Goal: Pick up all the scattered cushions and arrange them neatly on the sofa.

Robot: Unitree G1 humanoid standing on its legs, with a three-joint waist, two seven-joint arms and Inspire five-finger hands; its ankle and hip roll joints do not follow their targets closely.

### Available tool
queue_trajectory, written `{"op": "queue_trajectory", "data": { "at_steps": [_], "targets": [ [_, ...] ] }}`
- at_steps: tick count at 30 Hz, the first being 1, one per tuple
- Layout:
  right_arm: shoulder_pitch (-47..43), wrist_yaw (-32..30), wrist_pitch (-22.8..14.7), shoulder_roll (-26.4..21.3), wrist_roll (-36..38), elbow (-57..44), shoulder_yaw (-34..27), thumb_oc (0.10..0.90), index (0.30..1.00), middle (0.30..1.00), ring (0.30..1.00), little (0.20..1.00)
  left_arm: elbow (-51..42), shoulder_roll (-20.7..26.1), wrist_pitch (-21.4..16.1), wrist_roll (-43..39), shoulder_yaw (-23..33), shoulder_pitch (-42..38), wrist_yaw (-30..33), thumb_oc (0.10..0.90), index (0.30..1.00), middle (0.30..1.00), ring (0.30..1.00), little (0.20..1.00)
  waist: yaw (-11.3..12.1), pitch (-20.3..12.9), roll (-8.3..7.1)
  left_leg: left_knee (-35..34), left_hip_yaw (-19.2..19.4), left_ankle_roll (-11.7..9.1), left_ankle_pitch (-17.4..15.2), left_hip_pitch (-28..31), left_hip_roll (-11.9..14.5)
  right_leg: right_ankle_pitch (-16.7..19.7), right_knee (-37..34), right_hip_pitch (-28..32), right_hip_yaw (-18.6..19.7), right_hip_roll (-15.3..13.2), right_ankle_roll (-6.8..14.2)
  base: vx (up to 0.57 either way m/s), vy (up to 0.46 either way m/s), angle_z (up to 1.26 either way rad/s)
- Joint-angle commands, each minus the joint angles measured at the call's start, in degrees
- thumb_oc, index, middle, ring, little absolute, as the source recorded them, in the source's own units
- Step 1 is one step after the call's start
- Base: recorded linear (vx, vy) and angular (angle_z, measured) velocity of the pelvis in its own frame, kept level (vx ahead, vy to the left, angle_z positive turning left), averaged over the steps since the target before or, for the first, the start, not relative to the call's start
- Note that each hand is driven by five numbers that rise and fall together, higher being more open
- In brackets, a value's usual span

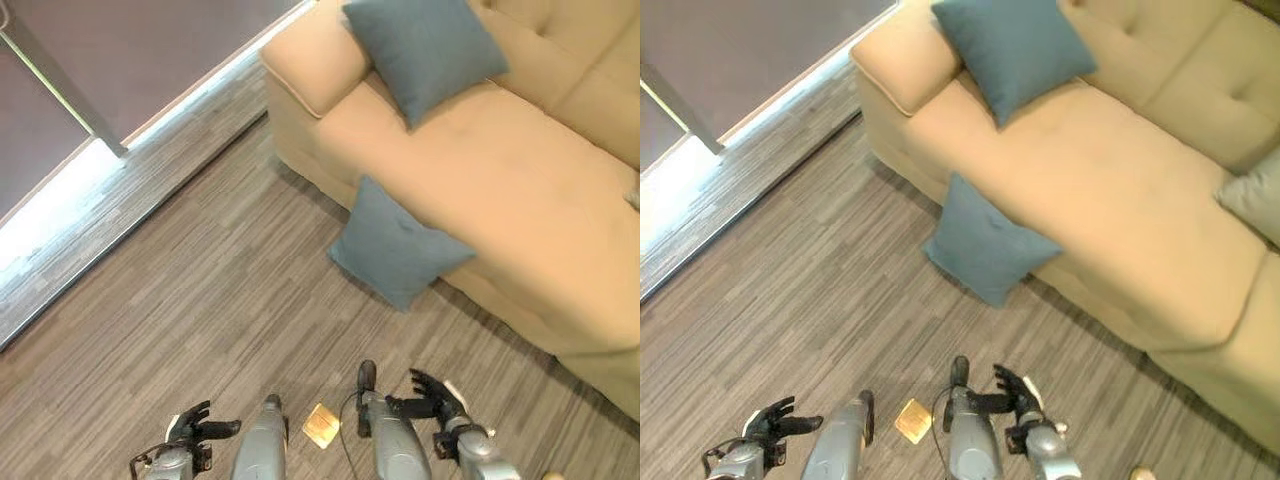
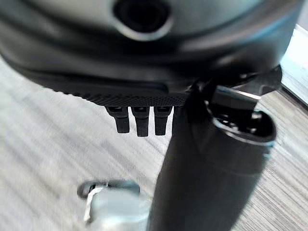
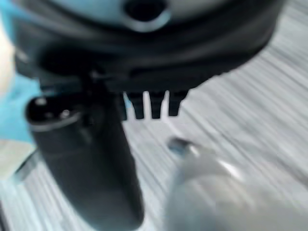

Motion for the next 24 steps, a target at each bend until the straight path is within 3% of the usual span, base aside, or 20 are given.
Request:
{"op": "queue_trajectory", "data": {
  "at_steps": [1, 4, 7, 8, 12, 16, 18, 19, 22, 24],
  "targets": [
    [4.8, -2.6, -1.8, -4.6, -0.2, -4.5, -0.6, 0.8, 0.9, 0.9, 0.9, 0.9, -5.2, 3.5, -1.0, 2.4, -1.4, 2.5, 1.2, 0.8, 0.9, 0.9, 0.9, 0.9, -0.9, -0.4, 0.72, 7.0, 7.7, 2.3, 4.6, 2.5, 8.8, -3.0, -5.4, 2.7, -1.3, -0.4, 2.5, 0.24, -0.163, 0.18],
    [3.9, -3.5, -2.8, -5.6, 0.3, -4.1, -1.7, 0.8, 0.9, 0.9, 0.9, 0.9, -8.6, 3.7, -1.8, 4.2, -3.1, 2.6, 1.7, 0.8, 0.9, 0.9, 0.9, 0.9, 0.7, 0.6, 2.22, -4.8, 9.0, 2.8, 3.4, 0.7, 9.4, -5.5, -4.9, 3.8, -1.2, 2.0, 2.5, 0.26, -0.041, 0.15],
    [3.1, -4.1, -3.6, -6.9, 0.4, -4.8, -2.7, 0.8, 0.9, 0.9, 0.9, 0.9, -13.4, 4.7, -2.6, 4.8, -5.3, 3.1, 1.6, 0.8, 0.9, 0.9, 0.9, 0.9, 2.1, 1.8, 3.07, -20.4, 6.6, 1.7, 5.4, -0.8, 8.5, -7.9, -2.6, 4.3, -0.5, 2.9, 3.4, 0.31, 0.1, -0.01],
    [2.2, -4.7, -4.1, -7.4, 1.5, -5.0, -3.9, 0.8, 0.9, 0.9, 0.9, 0.9, -17.3, 5.9, -3.2, 6.3, -7.4, 3.4, 1.3, 0.8, 0.9, 0.9, 0.9, 0.9, 3.0, 2.2, 3.86, -26.3, 4.1, 0.9, 7.8, -1.6, 7.9, -8.9, -1.3, 4.8, -0.1, 3.6, 3.8, 0.28, 0.104, -0.35],
    [0.0, -5.9, -5.2, -7.2, 4.5, -3.8, -5.6, 0.8, 0.9, 0.9, 0.9, 0.9, -21.5, 8.0, -4.1, 9.0, -9.9, 2.8, 1.7, 0.8, 0.9, 0.9, 0.9, 0.9, 4.7, 2.8, 4.25, -31.3, 0.5, 0.3, 10.0, -3.8, 5.8, -10.7, 0.3, 6.1, 2.2, 5.4, 4.2, 0.29, 0.102, -0.2],
    [-0.5, -5.1, -6.1, -5.6, 7.7, -3.8, -6.8, 0.8, 0.9, 0.9, 0.9, 0.9, -26.8, 10.1, -5.2, 11.8, -10.8, 2.5, 2.8, 0.8, 0.9, 0.9, 0.9, 0.9, 6.3, 2.4, 3.62, -31.3, -1.6, 0.5, 10.1, -3.9, 4.4, -13.5, 2.5, 7.3, 6.3, 7.5, 4.7, 0.3, 0.175, -0.58],
    [-0.9, -5.2, -6.5, -4.6, 9.4, -5.4, -7.3, 0.8, 0.9, 0.9, 0.9, 0.9, -28.3, 11.0, -5.6, 13.8, -11.2, 1.5, 4.2, 0.8, 0.9, 0.9, 0.9, 0.9, 6.7, 2.7, 2.17, -27.2, -2.2, 0.8, 8.5, -4.9, 2.7, -14.0, 4.8, 6.6, 8.5, 7.0, 5.7, 0.2, 0.227, -0.95],
    [-1.3, -4.8, -7.1, -3.9, 11.0, -5.2, -7.6, 0.8, 0.9, 0.9, 0.9, 0.9, -28.0, 11.7, -5.8, 15.7, -12.3, -0.6, 5.8, 0.8, 0.9, 0.9, 0.9, 0.9, 6.1, 3.8, 1.03, -24.2, -1.3, 1.4, 6.4, -5.4, 2.0, -13.8, 9.2, 4.5, 9.0, 5.5, 7.0, 0.16, 0.229, -0.41],
    [-4.0, -5.9, -6.6, -3.8, 12.1, -5.1, -8.1, 0.8, 0.9, 0.9, 0.9, 0.9, -28.6, 13.1, -4.9, 16.3, -13.5, -5.9, 7.4, 0.8, 0.9, 0.9, 0.9, 0.9, 5.8, 5.1, 0.38, -22.0, 1.5, 2.5, 3.9, -5.2, 2.1, -11.3, 15.5, -0.2, 8.7, 3.5, 8.8, 0.07, 0.226, -0.39],
    [-6.6, -7.3, -6.7, -4.7, 13.8, -3.2, -9.4, 0.8, 0.9, 0.9, 0.9, 0.9, -29.4, 14.8, -4.6, 18.1, -14.6, -9.6, 10.1, 0.8, 0.9, 0.9, 0.9, 0.9, 5.5, 5.2, -0.63, -20.8, 3.7, 2.6, 1.8, -6.2, 2.9, -8.5, 13.7, -1.2, 4.2, -1.2, 9.8, 0.0, 0.161, -0.73]
  ]
}}
